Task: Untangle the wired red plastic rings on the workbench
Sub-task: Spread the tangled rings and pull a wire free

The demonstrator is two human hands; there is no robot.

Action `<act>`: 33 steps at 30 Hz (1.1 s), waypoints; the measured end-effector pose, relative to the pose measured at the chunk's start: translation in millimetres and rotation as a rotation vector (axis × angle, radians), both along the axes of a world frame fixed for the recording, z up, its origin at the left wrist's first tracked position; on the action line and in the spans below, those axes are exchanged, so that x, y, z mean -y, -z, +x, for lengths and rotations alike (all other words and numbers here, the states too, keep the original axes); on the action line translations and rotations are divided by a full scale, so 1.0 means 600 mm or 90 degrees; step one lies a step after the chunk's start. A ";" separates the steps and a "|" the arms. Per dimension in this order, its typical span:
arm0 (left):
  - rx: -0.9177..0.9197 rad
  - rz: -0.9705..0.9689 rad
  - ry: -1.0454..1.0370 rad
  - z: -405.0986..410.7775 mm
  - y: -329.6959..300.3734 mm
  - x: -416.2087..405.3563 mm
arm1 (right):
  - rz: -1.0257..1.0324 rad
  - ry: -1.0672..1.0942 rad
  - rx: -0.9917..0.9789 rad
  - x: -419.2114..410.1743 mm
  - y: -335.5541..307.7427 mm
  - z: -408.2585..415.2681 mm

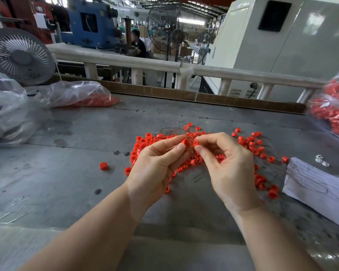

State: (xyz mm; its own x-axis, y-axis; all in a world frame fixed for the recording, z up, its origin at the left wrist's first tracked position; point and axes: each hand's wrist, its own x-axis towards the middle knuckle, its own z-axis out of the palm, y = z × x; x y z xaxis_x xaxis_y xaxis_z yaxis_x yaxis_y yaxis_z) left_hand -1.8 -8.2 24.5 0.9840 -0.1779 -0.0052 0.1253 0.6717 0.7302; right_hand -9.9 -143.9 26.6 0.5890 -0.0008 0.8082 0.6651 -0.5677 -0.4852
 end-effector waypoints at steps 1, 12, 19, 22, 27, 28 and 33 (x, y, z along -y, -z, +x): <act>0.006 0.004 -0.002 0.000 0.000 0.000 | -0.019 0.004 0.018 0.000 0.000 0.000; 0.049 0.054 -0.010 -0.003 0.005 0.001 | 0.027 -0.041 -0.039 -0.004 0.003 -0.002; 0.063 0.084 -0.035 -0.002 0.009 0.001 | -0.002 -0.021 -0.015 -0.005 0.004 -0.001; 0.077 0.113 -0.047 -0.001 0.011 0.002 | -0.061 0.011 0.012 -0.004 0.006 -0.002; 0.086 0.148 -0.059 -0.001 0.013 0.001 | -0.115 0.018 0.015 -0.004 0.006 -0.004; 0.086 0.148 -0.060 -0.001 0.012 0.001 | -0.116 0.019 0.012 -0.005 0.006 -0.005; 0.081 0.149 -0.057 0.000 0.013 0.002 | -0.107 0.024 0.000 -0.005 0.005 -0.006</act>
